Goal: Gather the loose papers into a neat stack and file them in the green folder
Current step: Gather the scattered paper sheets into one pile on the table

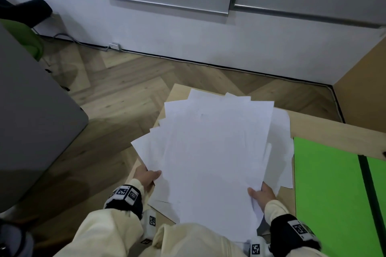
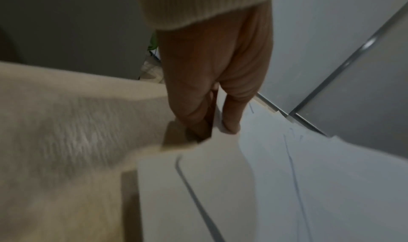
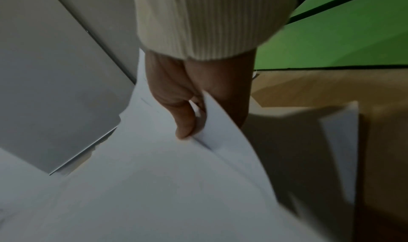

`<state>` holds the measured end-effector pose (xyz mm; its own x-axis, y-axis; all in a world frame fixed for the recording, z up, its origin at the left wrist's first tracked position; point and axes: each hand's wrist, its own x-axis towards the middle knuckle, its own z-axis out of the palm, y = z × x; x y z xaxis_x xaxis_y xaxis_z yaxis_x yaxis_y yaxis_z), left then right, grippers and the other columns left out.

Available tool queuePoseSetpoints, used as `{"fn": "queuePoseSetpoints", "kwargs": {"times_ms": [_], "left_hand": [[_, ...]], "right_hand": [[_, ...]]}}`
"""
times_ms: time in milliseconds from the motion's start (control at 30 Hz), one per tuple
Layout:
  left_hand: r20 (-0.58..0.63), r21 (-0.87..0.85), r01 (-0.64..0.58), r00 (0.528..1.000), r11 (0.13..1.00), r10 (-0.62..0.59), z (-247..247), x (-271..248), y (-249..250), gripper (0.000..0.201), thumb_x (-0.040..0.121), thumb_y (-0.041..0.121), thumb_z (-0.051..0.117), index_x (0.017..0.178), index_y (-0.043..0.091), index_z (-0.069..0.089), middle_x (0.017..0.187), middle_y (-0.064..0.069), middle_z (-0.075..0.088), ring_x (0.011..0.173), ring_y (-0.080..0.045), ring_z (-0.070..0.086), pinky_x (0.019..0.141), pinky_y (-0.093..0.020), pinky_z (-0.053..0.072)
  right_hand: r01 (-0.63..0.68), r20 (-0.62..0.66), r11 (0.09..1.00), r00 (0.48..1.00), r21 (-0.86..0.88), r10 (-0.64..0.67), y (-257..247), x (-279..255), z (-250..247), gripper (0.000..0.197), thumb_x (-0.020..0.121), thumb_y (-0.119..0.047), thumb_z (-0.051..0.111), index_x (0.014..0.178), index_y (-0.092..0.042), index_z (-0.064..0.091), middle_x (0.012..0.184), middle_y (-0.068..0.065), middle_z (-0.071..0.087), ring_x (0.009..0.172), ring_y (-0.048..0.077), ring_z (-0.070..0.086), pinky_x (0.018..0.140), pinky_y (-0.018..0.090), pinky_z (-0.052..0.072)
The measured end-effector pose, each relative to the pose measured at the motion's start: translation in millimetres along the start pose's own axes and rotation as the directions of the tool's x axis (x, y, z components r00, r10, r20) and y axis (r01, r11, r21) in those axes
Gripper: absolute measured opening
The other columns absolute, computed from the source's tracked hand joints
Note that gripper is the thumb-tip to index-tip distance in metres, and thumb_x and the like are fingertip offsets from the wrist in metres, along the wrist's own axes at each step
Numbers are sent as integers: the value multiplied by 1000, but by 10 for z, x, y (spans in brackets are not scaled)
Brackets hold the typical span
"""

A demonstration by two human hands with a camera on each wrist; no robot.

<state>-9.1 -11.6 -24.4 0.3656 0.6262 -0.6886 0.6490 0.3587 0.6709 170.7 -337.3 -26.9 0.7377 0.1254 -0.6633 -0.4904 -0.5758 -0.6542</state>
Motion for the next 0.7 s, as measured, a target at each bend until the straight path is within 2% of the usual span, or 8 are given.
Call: {"fn": "queuePoseSetpoints", "kwargs": {"times_ms": [133, 233, 300, 433, 500, 567, 633, 700], "left_hand": [[-51, 28, 9, 999, 1000, -8, 60, -73, 50, 31, 79, 3, 68, 107, -5, 58, 104, -17, 65, 98, -37, 65, 89, -47, 53], [-4, 91, 8, 1000, 996, -8, 104, -55, 72, 25, 72, 2, 66, 94, -4, 55, 97, -20, 63, 89, -34, 64, 81, -44, 52], [21, 86, -1, 1000, 996, -1, 130, 1, 40, 37, 65, 4, 63, 100, -6, 57, 98, -20, 64, 87, -34, 64, 79, -44, 52], [-77, -31, -30, 997, 999, 28, 108, 138, -36, 35, 86, 15, 59, 116, -3, 58, 110, -20, 67, 101, -38, 64, 95, -51, 50], [-83, -76, -20, 996, 997, 13, 79, 220, -68, 41, 89, 23, 56, 121, -2, 57, 114, -20, 67, 102, -39, 64, 96, -54, 49], [-76, -109, -12, 997, 994, 4, 68, 294, -79, 44, 89, 28, 55, 121, -2, 58, 113, -21, 67, 100, -39, 65, 95, -54, 49], [-75, -114, 4, 997, 994, -12, 93, 272, -42, 51, 87, 39, 55, 118, -2, 59, 110, -20, 68, 97, -38, 66, 94, -53, 50], [-62, -93, 16, 998, 996, -22, 146, 231, 8, 65, 80, 60, 55, 106, 0, 63, 99, -17, 69, 89, -36, 66, 85, -45, 54]], "right_hand": [[-105, 65, 993, 993, 53, 101, -2, 32, 59, 51, 79, 8, 61, 129, 9, 48, 117, 14, 60, 108, 30, 57, 106, 40, 39], [-122, 116, 992, 987, 46, 116, -75, 65, 154, 71, 68, -20, 80, 127, 6, 50, 127, 13, 59, 115, 28, 57, 101, 35, 44], [-83, 106, 996, 991, -24, 85, -188, -13, 231, 51, 78, -18, 74, 118, 5, 53, 126, 8, 56, 115, 25, 55, 100, 33, 41], [-61, 147, 993, 986, -105, 76, -203, -31, 275, 56, 80, -12, 71, 126, 7, 47, 125, 9, 55, 113, 28, 56, 102, 32, 40], [-65, 175, 988, 980, -142, 90, -155, 43, 240, 90, 60, -31, 85, 132, 3, 43, 131, 13, 56, 118, 28, 56, 106, 37, 42], [-67, 197, 978, 975, -200, 107, 7, 226, 224, 119, 36, -50, 85, 135, -2, 41, 135, 12, 54, 122, 26, 54, 105, 38, 43], [-99, 193, 974, 971, -202, 139, -96, 140, 239, 112, 41, -49, 82, 132, 2, 43, 133, 11, 54, 120, 26, 55, 101, 34, 44], [-27, 168, 988, 984, -153, 53, -199, 50, 332, 70, 65, -33, 80, 118, 3, 52, 125, 9, 59, 112, 26, 58, 94, 29, 44]]}}
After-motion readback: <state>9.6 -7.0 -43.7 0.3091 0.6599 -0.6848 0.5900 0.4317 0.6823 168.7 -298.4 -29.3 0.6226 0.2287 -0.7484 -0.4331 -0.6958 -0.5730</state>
